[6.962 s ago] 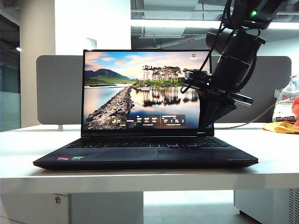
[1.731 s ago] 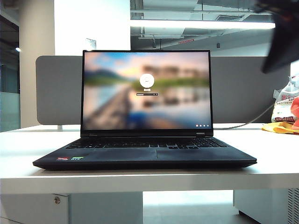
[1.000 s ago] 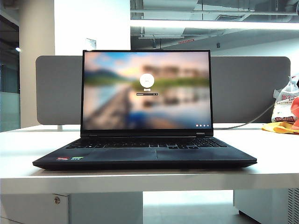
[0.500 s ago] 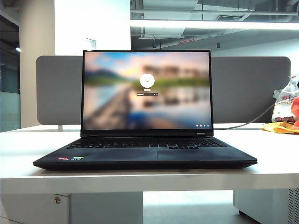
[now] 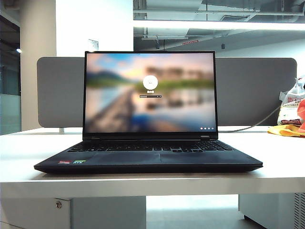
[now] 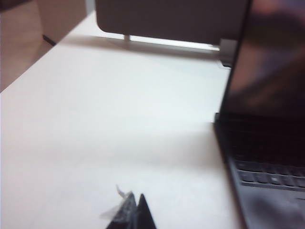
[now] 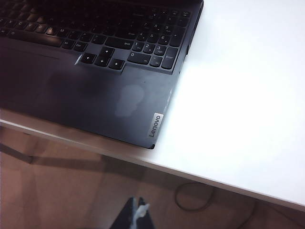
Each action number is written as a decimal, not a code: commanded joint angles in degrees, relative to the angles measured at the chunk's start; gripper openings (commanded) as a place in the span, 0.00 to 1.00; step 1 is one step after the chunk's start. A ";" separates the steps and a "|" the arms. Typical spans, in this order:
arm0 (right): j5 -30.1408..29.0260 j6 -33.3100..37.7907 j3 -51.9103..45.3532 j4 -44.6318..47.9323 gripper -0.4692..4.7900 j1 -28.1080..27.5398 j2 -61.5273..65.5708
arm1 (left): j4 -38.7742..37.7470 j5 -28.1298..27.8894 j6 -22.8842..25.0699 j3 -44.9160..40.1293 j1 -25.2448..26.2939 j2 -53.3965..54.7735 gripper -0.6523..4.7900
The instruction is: Open the lid of the laptop and use the keypad to enter the password "123".
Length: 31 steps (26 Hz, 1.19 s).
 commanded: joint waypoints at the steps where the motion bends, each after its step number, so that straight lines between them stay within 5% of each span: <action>1: -0.04 0.20 0.28 0.66 0.07 0.04 -0.11 | 6.54 0.79 -0.26 -4.42 2.78 -3.04 0.11; 13: -0.04 0.20 0.28 0.68 0.07 0.04 -0.11 | 7.85 1.14 0.00 -9.22 8.22 -6.75 0.11; 21: -0.04 0.20 0.28 0.63 0.07 0.02 -0.11 | 7.89 13.49 6.03 -9.90 8.22 -6.75 0.11; 31: -0.02 0.20 0.28 0.66 0.07 0.04 -0.11 | 4.09 13.22 6.12 -9.90 8.28 -6.75 0.11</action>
